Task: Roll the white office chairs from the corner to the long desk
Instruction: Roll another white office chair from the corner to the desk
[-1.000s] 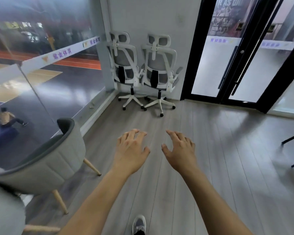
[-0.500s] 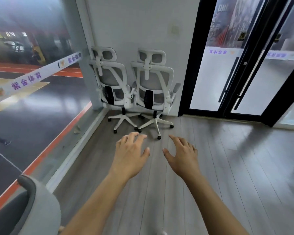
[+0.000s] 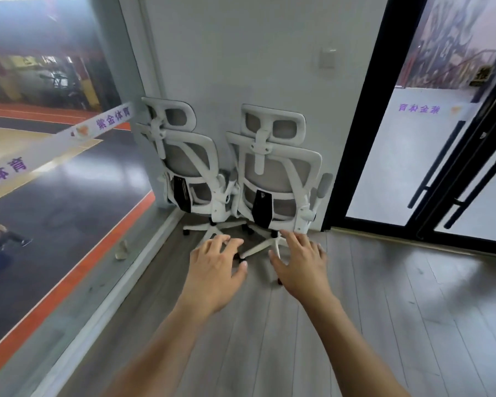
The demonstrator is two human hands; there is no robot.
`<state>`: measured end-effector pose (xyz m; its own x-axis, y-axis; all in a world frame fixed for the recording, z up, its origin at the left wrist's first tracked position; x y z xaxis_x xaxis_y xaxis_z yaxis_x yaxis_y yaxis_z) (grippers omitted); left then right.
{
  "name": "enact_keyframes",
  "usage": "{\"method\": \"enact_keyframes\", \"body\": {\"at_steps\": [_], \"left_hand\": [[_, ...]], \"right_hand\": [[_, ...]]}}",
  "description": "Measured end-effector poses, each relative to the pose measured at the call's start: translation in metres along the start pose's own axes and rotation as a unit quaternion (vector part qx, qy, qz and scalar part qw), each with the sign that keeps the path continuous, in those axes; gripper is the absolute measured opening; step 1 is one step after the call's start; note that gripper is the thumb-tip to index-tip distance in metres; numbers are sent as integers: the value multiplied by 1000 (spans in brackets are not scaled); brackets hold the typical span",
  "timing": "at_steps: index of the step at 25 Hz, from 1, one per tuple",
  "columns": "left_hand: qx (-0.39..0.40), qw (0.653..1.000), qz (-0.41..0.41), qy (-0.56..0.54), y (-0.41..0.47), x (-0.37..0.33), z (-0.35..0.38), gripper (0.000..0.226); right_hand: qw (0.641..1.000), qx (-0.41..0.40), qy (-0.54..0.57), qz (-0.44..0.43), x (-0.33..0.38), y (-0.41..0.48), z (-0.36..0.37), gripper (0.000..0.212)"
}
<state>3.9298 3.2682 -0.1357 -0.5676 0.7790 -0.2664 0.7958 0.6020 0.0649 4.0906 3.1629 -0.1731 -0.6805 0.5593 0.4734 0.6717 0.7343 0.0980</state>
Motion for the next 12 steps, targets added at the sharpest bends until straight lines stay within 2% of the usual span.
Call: {"method": "enact_keyframes", "body": {"at_steps": [8,12], "left_hand": [[24,999,27,-2,238,58,18,45],[5,999,44,14,358,77,7,44]], "right_hand": [[998,-54,5,23,-17,232,11,54],[993,-117,9,28,-24,329,5,49]]}}
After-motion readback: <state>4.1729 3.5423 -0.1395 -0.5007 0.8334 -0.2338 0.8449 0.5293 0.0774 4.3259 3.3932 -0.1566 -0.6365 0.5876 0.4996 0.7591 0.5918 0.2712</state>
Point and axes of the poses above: each hand's wrist, its own y-axis towards the middle knuckle, its own z-axis out of the palm, x = y × z, the point moved 8 cm from there along y, towards the middle knuckle, and after that the axes turned 6 degrees about x, right-handed, at the moved point
